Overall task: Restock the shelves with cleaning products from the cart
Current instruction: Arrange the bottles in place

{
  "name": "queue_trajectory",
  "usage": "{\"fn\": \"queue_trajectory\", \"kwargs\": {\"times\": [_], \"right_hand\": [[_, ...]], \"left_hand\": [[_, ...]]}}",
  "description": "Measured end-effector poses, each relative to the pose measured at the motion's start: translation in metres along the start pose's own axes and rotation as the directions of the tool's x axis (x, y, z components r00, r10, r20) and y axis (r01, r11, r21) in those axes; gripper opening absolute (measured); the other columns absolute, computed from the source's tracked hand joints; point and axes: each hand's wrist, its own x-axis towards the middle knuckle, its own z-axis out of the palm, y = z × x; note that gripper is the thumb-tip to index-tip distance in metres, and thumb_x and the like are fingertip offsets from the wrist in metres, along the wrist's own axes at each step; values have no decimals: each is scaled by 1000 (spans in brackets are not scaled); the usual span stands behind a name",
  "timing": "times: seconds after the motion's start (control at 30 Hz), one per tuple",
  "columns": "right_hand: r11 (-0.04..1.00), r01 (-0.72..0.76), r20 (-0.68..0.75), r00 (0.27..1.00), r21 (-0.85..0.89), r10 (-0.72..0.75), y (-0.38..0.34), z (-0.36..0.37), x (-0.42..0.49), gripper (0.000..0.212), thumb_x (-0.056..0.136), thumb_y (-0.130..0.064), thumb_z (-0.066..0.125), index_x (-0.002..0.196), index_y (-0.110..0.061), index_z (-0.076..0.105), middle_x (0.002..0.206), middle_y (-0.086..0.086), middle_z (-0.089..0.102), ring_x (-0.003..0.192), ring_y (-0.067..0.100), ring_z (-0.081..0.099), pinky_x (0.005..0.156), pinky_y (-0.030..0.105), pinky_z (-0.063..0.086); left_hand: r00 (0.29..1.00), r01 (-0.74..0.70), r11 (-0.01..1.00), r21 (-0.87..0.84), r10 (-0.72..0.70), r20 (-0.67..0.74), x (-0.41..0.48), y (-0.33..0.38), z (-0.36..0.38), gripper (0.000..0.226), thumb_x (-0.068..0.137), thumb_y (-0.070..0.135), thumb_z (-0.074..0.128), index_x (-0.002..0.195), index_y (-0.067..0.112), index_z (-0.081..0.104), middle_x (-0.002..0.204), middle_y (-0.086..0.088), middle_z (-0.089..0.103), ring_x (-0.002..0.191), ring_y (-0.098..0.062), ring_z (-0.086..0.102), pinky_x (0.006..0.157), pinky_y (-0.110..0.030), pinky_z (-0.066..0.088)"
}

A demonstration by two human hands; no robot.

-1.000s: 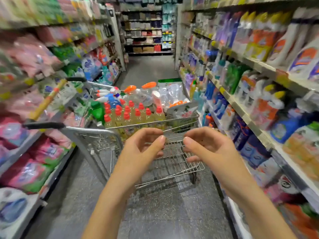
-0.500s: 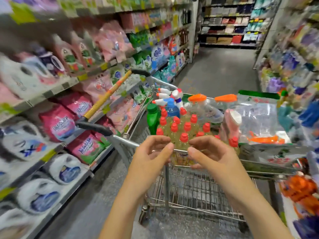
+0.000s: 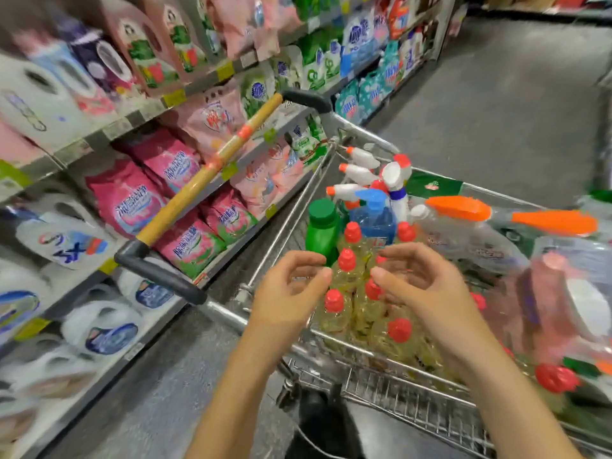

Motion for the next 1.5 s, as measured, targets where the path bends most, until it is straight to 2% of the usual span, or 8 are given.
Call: {"fn": "queue_trajectory", "kwargs": {"times": [0.13,0.3,0.5,0.77,0.9,1.03,1.2,1.5], "right_hand": [[999,-14,-112,994,-41,9,10,5,55,32,78,-2,75,103,-17,61,107,12,63,86,19,61,81,35,53],[994,-65,-160,986,-90,50,30,4,124,44,78,9,71,112,-11,50,111,-2,57,98,7,58,79,10,50],[977,-174,-225,964,-127,142,62,12,166,55,82,12,64,128,-7,41,127,5,54,123,25,53,103,47,44],[935,-125,-135,987,-333,84,73,9,191,52,78,17,61,122,-8,49,122,11,57,115,24,56,97,34,47],[786,-4,-83,995,-618,-60,87,2,195,60,70,15,66,125,-3,52,122,13,51,106,25,47,85,23,33],[519,-100,10,979,-849,204,92,-25,204,79,73,-9,72,140,-27,34,132,-4,29,107,24,32,91,35,33],[469,-37,-4,997,-883,72,102,-19,209,74,71,6,62,135,-24,38,129,-4,44,96,16,31,84,36,37],[429,30,39,999,-903,12,110,-21,208,58,66,-17,73,119,-21,49,118,-3,50,99,17,32,71,28,25]], "left_hand": [[996,-34,999,-5,34,82,57,-3,4,12,88,14,66,100,16,64,97,-3,67,78,-3,65,72,-19,55],[983,-131,991,18,128,133,124,-5,17,16,85,1,66,91,14,59,90,-1,63,69,7,59,64,-8,47],[965,-184,918,352,102,240,183,-18,55,44,83,5,69,124,6,52,127,-12,48,114,-22,53,100,-30,41],[943,-137,914,382,3,332,213,-22,79,71,84,-5,58,145,9,26,142,-12,32,131,-25,38,104,-26,32],[920,-179,909,376,19,392,221,-20,87,67,80,-9,57,141,13,39,137,-10,32,127,-26,42,109,-29,34],[918,-197,898,394,27,396,225,-25,93,59,79,-3,63,133,16,48,127,-8,40,120,-27,45,105,-35,39],[924,-226,881,415,60,378,223,-32,98,49,78,8,73,122,12,51,118,-11,47,110,-30,46,97,-44,41],[927,-199,929,312,75,367,216,-40,91,66,78,11,76,130,24,38,121,5,33,105,0,36,83,7,27]]}}
